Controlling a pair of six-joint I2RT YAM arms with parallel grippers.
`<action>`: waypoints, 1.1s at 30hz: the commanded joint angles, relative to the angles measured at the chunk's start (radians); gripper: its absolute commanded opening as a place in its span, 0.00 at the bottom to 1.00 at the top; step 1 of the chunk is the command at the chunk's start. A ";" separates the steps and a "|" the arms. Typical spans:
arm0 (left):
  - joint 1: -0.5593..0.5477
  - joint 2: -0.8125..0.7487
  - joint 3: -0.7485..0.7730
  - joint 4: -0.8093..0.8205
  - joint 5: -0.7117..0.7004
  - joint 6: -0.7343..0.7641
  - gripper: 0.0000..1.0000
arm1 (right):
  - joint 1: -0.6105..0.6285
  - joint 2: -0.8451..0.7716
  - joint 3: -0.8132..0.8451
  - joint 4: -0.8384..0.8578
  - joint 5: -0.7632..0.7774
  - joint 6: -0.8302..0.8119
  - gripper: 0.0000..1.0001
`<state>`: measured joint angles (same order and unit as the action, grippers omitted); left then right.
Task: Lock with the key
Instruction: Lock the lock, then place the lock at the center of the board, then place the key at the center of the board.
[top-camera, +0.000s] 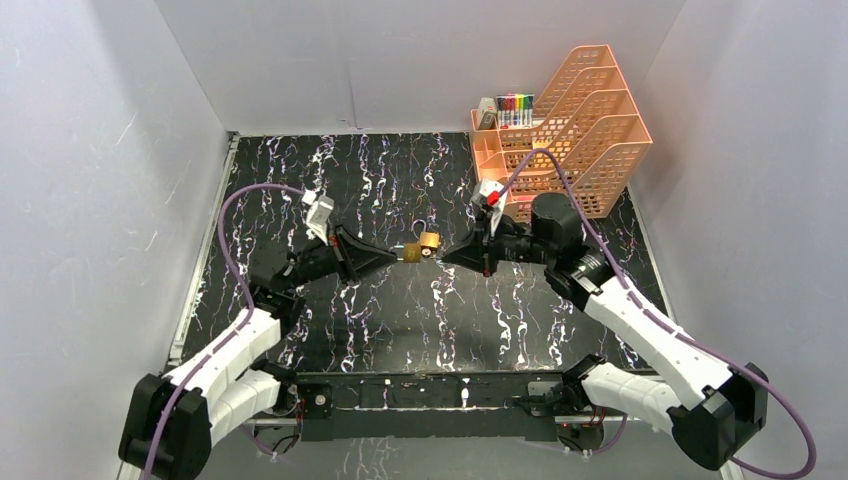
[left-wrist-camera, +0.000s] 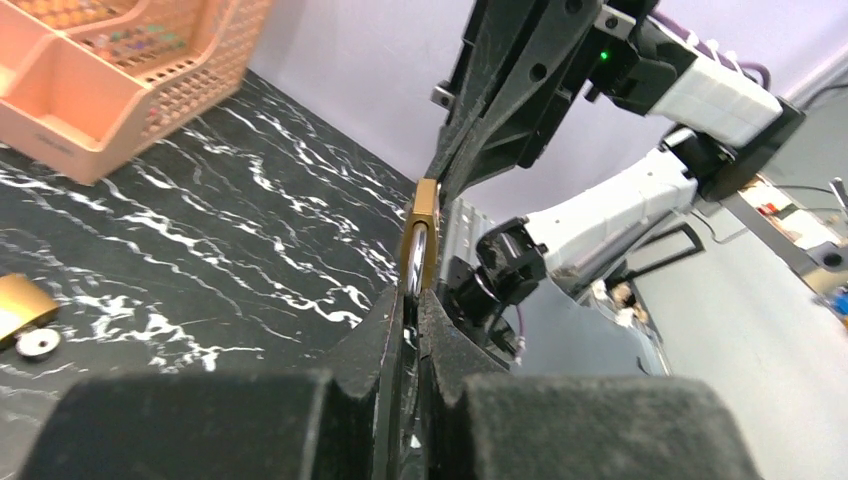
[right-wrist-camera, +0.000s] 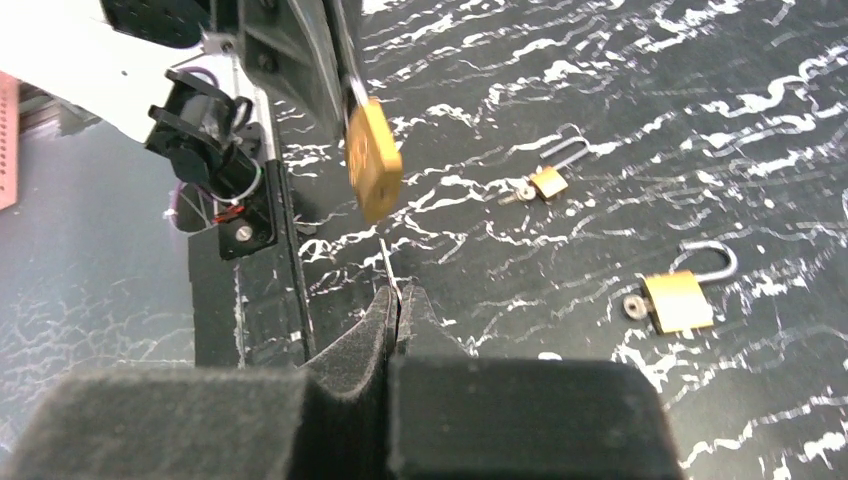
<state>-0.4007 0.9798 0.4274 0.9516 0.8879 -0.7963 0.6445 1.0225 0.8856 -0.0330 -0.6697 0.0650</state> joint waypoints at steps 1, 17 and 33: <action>0.093 -0.095 -0.011 0.014 0.004 -0.011 0.00 | -0.039 -0.083 -0.035 -0.028 0.039 -0.021 0.00; 0.197 -0.207 0.309 -1.295 -0.817 0.394 0.00 | 0.146 0.092 -0.139 0.250 0.284 0.141 0.00; 0.197 0.091 0.371 -1.540 -1.193 0.354 0.00 | 0.432 0.871 0.330 0.507 0.533 0.328 0.00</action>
<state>-0.2104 1.0130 0.7437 -0.5381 -0.2176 -0.4286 1.0634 1.8229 1.1099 0.3538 -0.1925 0.3195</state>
